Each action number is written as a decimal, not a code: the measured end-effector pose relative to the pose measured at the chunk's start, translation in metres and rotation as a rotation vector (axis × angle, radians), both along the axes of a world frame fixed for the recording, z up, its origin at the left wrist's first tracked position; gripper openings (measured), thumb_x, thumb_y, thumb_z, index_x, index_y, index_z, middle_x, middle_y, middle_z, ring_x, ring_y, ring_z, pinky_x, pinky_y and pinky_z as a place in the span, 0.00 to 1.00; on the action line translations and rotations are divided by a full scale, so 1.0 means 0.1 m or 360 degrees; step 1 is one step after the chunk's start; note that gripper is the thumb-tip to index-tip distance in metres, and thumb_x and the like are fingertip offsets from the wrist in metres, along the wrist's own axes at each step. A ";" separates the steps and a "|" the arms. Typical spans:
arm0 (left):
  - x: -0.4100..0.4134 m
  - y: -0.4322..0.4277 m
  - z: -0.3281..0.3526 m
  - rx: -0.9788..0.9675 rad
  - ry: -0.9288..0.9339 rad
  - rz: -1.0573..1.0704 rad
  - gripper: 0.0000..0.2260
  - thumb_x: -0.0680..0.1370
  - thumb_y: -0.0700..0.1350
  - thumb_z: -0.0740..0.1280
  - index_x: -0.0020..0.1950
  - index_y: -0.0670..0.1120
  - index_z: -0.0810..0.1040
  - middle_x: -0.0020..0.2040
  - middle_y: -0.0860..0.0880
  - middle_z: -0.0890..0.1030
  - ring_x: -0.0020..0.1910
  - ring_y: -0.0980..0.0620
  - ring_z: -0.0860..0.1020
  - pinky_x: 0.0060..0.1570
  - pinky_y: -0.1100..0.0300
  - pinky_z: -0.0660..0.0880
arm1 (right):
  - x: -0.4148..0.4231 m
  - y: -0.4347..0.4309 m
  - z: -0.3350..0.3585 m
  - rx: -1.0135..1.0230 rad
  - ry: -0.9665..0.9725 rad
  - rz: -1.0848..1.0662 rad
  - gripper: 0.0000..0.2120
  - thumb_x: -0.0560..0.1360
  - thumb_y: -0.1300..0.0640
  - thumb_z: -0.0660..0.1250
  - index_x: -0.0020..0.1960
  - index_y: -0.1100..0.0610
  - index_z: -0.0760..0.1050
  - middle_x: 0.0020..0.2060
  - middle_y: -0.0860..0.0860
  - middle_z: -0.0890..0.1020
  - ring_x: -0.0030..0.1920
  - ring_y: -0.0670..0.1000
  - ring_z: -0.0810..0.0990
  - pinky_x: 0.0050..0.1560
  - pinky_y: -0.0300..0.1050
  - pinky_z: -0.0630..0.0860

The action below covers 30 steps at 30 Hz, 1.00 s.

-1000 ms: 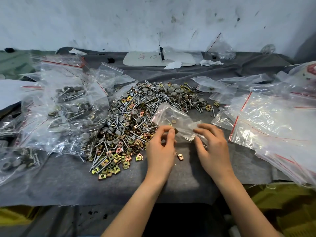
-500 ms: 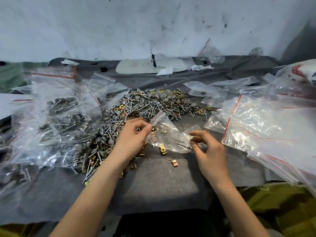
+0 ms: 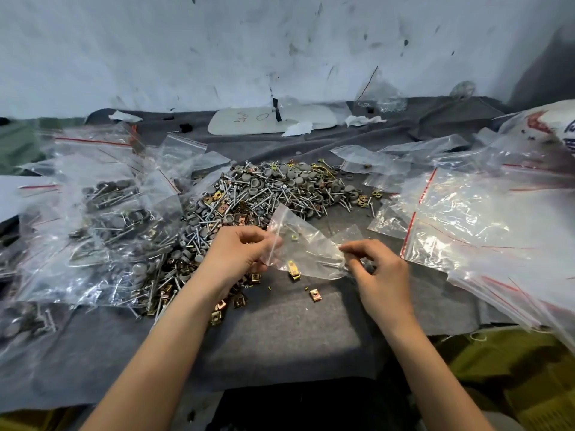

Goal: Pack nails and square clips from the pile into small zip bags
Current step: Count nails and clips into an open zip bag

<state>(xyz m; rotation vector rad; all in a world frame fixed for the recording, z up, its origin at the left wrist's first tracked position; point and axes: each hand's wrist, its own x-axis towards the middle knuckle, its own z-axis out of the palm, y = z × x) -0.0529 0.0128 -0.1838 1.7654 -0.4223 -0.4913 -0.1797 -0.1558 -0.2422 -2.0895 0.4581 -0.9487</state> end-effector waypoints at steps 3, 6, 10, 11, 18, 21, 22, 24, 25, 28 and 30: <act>-0.02 0.00 0.00 0.0006 -0.0034 0.0001 0.02 0.71 0.38 0.73 0.39 0.42 0.84 0.36 0.51 0.84 0.28 0.59 0.76 0.29 0.68 0.74 | 0.00 -0.01 0.00 0.0077 -0.0006 -0.0005 0.12 0.71 0.69 0.70 0.46 0.52 0.81 0.42 0.46 0.82 0.45 0.40 0.79 0.46 0.24 0.69; -0.03 0.00 0.00 0.0113 -0.0205 0.0019 0.01 0.71 0.39 0.74 0.42 0.43 0.85 0.42 0.52 0.84 0.28 0.64 0.76 0.31 0.74 0.72 | 0.00 -0.01 0.00 0.0137 -0.0025 -0.0027 0.13 0.71 0.69 0.69 0.45 0.52 0.81 0.41 0.46 0.83 0.45 0.43 0.80 0.46 0.26 0.71; -0.05 0.00 0.03 0.0176 -0.0486 0.0022 0.05 0.72 0.37 0.73 0.42 0.47 0.84 0.47 0.55 0.82 0.42 0.68 0.78 0.42 0.77 0.71 | 0.01 -0.02 0.00 0.0203 -0.0063 -0.0083 0.12 0.72 0.68 0.69 0.44 0.51 0.81 0.41 0.46 0.83 0.44 0.43 0.80 0.46 0.29 0.72; -0.06 0.00 0.03 0.0174 -0.0520 0.0021 0.05 0.72 0.37 0.73 0.41 0.47 0.84 0.49 0.52 0.82 0.46 0.64 0.79 0.48 0.70 0.75 | 0.01 -0.03 -0.01 0.0229 -0.0075 -0.0080 0.12 0.73 0.67 0.69 0.44 0.50 0.80 0.41 0.45 0.83 0.44 0.42 0.80 0.45 0.28 0.72; -0.15 -0.01 0.07 0.0115 -0.0726 0.0131 0.02 0.74 0.44 0.71 0.45 0.47 0.81 0.48 0.53 0.82 0.43 0.58 0.80 0.48 0.56 0.79 | 0.01 -0.03 -0.01 0.0309 -0.0138 -0.0067 0.17 0.73 0.67 0.69 0.41 0.44 0.78 0.39 0.43 0.83 0.42 0.42 0.80 0.45 0.32 0.73; -0.21 -0.02 0.00 -0.0171 -0.0582 0.0325 0.03 0.79 0.39 0.63 0.49 0.47 0.73 0.46 0.45 0.80 0.31 0.57 0.78 0.31 0.63 0.75 | 0.00 -0.05 -0.01 0.0429 -0.0215 -0.0101 0.17 0.73 0.67 0.68 0.40 0.43 0.78 0.38 0.42 0.82 0.41 0.41 0.80 0.45 0.32 0.74; -0.25 -0.01 -0.06 -0.0116 -0.0668 0.0343 0.05 0.79 0.38 0.63 0.48 0.47 0.72 0.43 0.46 0.80 0.29 0.56 0.77 0.30 0.66 0.73 | 0.00 -0.06 -0.01 0.0475 -0.0246 -0.0120 0.17 0.73 0.67 0.68 0.40 0.44 0.78 0.38 0.41 0.82 0.41 0.39 0.80 0.45 0.30 0.73; -0.36 0.01 -0.22 0.0249 -0.0998 0.0107 0.05 0.77 0.39 0.67 0.47 0.48 0.75 0.40 0.51 0.80 0.34 0.57 0.77 0.36 0.72 0.70 | 0.00 -0.07 -0.02 0.0555 -0.0302 -0.0140 0.17 0.73 0.67 0.68 0.40 0.44 0.79 0.37 0.41 0.82 0.40 0.37 0.80 0.44 0.27 0.73; -0.43 0.01 -0.30 0.0404 -0.1147 -0.0092 0.04 0.76 0.40 0.69 0.48 0.47 0.78 0.44 0.51 0.80 0.40 0.57 0.77 0.42 0.75 0.68 | 0.00 -0.08 -0.03 0.0578 -0.0319 -0.0138 0.17 0.73 0.67 0.68 0.40 0.45 0.79 0.36 0.41 0.82 0.39 0.36 0.80 0.43 0.27 0.73; -0.55 -0.04 -0.45 0.0559 -0.1365 -0.0545 0.09 0.76 0.42 0.69 0.57 0.45 0.81 0.55 0.48 0.77 0.51 0.53 0.76 0.53 0.72 0.65 | 0.00 -0.08 -0.03 0.0597 -0.0328 -0.0118 0.16 0.73 0.67 0.68 0.39 0.46 0.79 0.36 0.41 0.82 0.39 0.37 0.80 0.43 0.27 0.72; -0.55 -0.07 -0.45 0.0583 -0.1439 -0.0587 0.10 0.78 0.43 0.66 0.58 0.45 0.80 0.57 0.48 0.76 0.54 0.50 0.76 0.56 0.62 0.69 | 0.00 -0.08 -0.04 0.0592 -0.0319 -0.0116 0.16 0.73 0.67 0.68 0.39 0.46 0.79 0.36 0.41 0.83 0.40 0.37 0.80 0.43 0.27 0.73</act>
